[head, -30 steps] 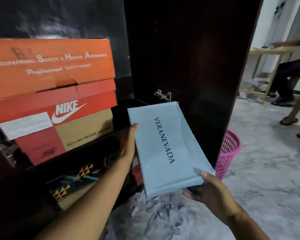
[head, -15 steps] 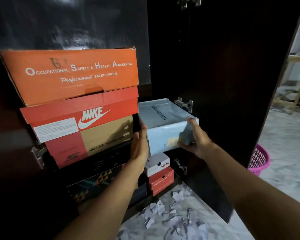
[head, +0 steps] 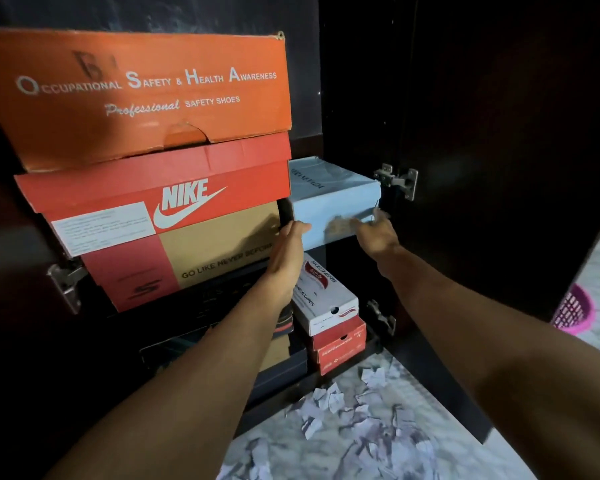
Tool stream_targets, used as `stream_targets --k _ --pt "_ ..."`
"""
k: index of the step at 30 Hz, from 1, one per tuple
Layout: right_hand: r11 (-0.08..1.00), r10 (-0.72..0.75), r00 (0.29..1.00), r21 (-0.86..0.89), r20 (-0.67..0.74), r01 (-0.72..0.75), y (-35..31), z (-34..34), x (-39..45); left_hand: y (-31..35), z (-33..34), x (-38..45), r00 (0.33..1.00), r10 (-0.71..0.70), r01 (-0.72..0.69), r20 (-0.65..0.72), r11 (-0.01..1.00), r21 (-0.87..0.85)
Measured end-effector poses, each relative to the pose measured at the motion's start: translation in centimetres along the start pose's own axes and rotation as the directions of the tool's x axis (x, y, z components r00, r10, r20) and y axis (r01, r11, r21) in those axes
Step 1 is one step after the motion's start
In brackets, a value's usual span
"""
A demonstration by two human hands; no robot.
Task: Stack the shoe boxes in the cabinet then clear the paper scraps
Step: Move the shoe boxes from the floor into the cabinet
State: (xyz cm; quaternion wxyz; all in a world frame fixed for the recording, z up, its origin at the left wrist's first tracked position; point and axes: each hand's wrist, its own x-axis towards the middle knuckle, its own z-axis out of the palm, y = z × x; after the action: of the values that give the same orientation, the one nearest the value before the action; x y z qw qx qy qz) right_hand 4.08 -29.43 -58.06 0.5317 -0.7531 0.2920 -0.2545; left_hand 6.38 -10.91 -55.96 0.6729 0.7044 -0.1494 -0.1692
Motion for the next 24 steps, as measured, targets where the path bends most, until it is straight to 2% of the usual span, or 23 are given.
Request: stream_targets --k 5,7,10,12,18,21,24 --pt "0.995 -0.063 0.987 -0.066 0.145 0.073 0.0 0.5 -0.1 -0.2 0.3 0.8 0.999 -0.022 0.023 0.041 1.0 -0.016" --pt "0.993 -0.082 0.988 -0.069 0.13 0.092 0.3 0.3 -0.7 -0.5 0.7 0.4 1.0 -0.006 0.006 0.005 1.0 -0.016" --pt "0.991 -0.119 0.991 -0.049 0.064 0.122 0.9 -1.2 -2.7 -1.6 1.6 -0.4 0.986 0.066 -0.06 -0.154 0.997 0.041" --pt "0.991 -0.126 0.991 -0.037 0.04 0.128 1.5 -3.0 -4.8 -2.1 2.9 -1.4 0.979 0.11 -0.101 -0.17 0.993 0.059" --pt "0.986 -0.15 0.987 -0.061 0.051 0.153 5.0 -11.9 -13.5 -3.0 10.2 -7.6 0.989 0.104 -0.11 0.107 0.992 0.054" --pt "0.984 -0.15 0.989 -0.092 0.011 0.15 7.6 -17.9 -18.5 -4.2 15.1 -11.2 0.96 0.07 -0.083 0.273 0.996 0.036" --pt "0.993 -0.051 0.995 -0.111 -0.091 0.041 11.7 -24.6 -23.5 -6.7 20.8 -14.6 0.911 0.041 -0.083 0.41 0.993 0.085"
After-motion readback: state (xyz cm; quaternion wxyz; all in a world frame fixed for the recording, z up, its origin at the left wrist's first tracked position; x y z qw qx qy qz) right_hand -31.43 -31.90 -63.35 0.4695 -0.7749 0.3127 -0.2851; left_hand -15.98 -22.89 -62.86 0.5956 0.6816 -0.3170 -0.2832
